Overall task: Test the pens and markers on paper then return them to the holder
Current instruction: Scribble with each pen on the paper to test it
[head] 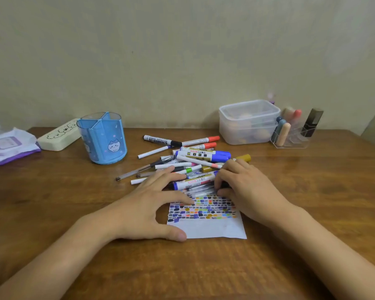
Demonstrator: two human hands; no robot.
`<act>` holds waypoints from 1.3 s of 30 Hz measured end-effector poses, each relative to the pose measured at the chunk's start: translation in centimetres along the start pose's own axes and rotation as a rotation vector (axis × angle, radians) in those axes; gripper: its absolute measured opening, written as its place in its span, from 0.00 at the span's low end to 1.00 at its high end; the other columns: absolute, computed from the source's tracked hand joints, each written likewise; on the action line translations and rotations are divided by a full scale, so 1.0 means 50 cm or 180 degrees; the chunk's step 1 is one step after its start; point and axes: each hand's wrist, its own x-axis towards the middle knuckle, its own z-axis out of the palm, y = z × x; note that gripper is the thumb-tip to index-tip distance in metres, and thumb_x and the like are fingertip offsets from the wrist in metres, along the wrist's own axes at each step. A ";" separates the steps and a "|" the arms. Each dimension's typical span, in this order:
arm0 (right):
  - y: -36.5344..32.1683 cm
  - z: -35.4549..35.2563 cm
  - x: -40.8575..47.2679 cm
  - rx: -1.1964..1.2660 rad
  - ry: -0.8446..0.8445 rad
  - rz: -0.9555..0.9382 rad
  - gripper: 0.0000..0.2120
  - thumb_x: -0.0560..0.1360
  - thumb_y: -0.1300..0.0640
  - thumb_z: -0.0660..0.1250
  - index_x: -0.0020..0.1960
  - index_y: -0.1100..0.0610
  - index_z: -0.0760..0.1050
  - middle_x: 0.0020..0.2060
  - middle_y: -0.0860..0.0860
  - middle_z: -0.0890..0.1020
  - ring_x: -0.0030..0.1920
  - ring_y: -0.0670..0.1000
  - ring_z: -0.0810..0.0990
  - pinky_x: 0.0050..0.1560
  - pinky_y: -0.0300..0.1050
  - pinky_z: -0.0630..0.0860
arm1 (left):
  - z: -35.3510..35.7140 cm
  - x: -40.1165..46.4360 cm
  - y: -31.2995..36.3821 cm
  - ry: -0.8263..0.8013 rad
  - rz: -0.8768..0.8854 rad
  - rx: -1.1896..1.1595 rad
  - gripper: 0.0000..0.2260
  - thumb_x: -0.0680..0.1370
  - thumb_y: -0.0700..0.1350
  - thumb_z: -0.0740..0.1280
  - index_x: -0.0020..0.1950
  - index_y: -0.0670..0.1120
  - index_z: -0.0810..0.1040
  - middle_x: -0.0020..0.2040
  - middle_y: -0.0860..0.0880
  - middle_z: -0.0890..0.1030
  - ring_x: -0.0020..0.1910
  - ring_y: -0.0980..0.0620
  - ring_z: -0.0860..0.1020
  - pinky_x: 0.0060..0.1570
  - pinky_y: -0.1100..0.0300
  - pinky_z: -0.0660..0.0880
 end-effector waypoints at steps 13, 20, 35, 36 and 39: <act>-0.029 -0.060 -0.010 0.2999 0.0617 0.0941 0.06 0.80 0.58 0.68 0.54 0.52 0.81 0.46 0.52 0.86 0.47 0.50 0.85 0.46 0.44 0.83 | 0.003 0.002 0.023 0.0003 -0.0137 0.0144 0.31 0.67 0.76 0.63 0.69 0.77 0.62 0.76 0.70 0.39 0.72 0.67 0.29 0.76 0.46 0.46; -0.066 -0.053 -0.012 0.3615 0.0609 0.1246 0.12 0.75 0.45 0.66 0.44 0.55 0.74 0.29 0.50 0.78 0.29 0.48 0.77 0.31 0.38 0.75 | 0.002 0.001 -0.006 -0.0049 0.0004 0.0028 0.29 0.68 0.75 0.63 0.68 0.79 0.62 0.76 0.71 0.41 0.74 0.65 0.29 0.77 0.39 0.45; -0.097 -0.030 -0.014 0.3731 -0.0022 0.0858 0.07 0.76 0.52 0.69 0.44 0.56 0.78 0.34 0.58 0.85 0.36 0.56 0.85 0.38 0.46 0.82 | 0.034 0.019 0.049 0.1627 0.0279 -0.0841 0.17 0.75 0.65 0.62 0.59 0.59 0.80 0.56 0.62 0.75 0.63 0.61 0.68 0.62 0.54 0.71; -0.101 -0.029 -0.014 0.3764 0.0033 0.0831 0.06 0.76 0.52 0.69 0.43 0.55 0.78 0.35 0.59 0.85 0.37 0.57 0.85 0.39 0.46 0.82 | 0.038 0.018 0.054 0.1716 0.0335 -0.0868 0.13 0.77 0.61 0.63 0.57 0.59 0.80 0.51 0.61 0.77 0.58 0.59 0.72 0.56 0.55 0.73; -0.114 -0.031 -0.012 0.3742 0.0103 0.0830 0.08 0.77 0.50 0.70 0.40 0.48 0.78 0.30 0.53 0.83 0.31 0.53 0.82 0.31 0.41 0.76 | 0.045 0.014 0.065 0.1655 0.0434 -0.1071 0.05 0.81 0.50 0.64 0.56 0.56 0.78 0.48 0.59 0.80 0.51 0.59 0.78 0.48 0.56 0.76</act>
